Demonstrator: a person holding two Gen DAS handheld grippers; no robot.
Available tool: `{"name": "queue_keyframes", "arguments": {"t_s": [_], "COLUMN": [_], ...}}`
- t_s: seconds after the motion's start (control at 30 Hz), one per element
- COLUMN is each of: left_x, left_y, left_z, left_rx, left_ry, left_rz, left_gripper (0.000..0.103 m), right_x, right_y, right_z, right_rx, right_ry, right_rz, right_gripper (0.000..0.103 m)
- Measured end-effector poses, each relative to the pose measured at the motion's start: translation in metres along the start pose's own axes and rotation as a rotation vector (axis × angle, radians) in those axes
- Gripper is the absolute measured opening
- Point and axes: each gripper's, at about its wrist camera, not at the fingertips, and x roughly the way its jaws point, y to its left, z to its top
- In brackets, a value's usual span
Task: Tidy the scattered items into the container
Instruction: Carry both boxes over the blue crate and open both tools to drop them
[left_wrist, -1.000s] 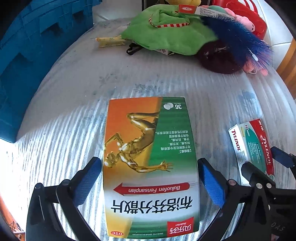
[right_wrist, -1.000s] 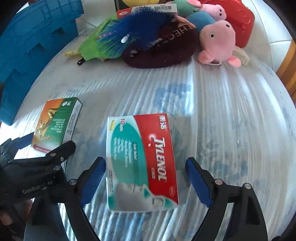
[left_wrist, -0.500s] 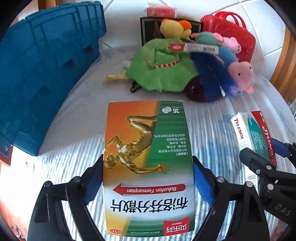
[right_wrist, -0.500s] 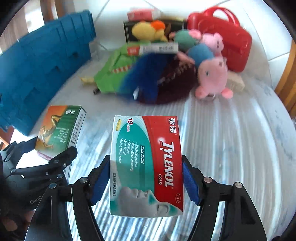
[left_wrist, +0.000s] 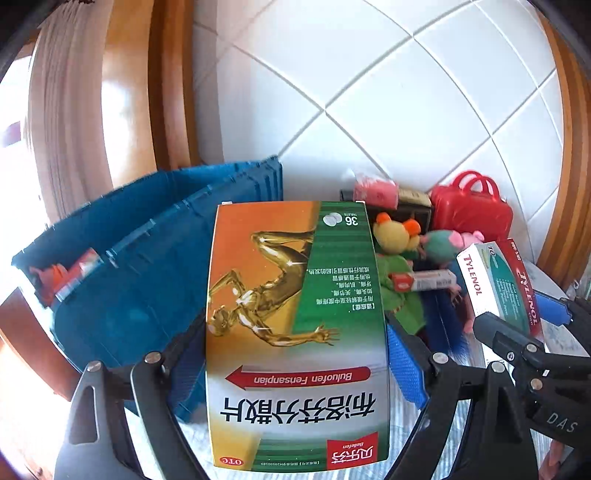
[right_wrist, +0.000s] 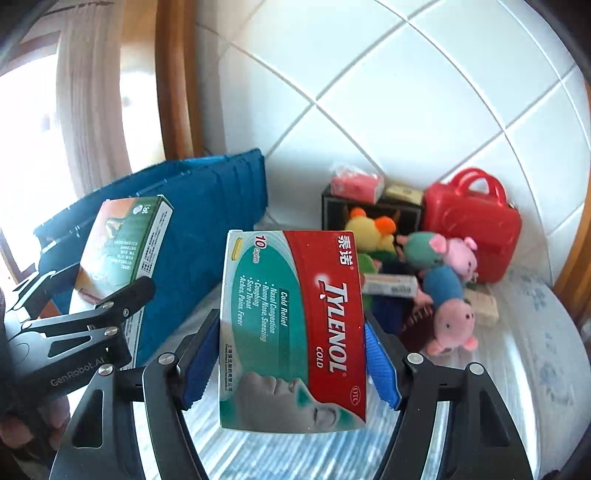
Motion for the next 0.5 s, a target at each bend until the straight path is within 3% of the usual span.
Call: {"name": "queue_keyframes", "arguments": {"t_s": [0.3,0.4,0.5], "left_x": [-0.002,0.025,0.064], "left_y": [0.182,0.23,0.273], "left_z": [0.079,0.091,0.094], "left_rx": [0.025,0.056,0.043], "left_ry": [-0.131,-0.087,0.021], "left_rz": [0.101,0.132,0.14], "left_gripper": [0.087,0.087,0.087], "right_x": [0.033,0.06,0.096], "right_y": [0.171,0.227,0.269], "right_z": [0.096,0.117,0.129], "right_rx": [-0.047,-0.052,-0.026], "right_ry": [-0.135,-0.119,-0.04], "right_rz": [0.078,0.089,0.116], "right_gripper": [0.072,0.072,0.072]}}
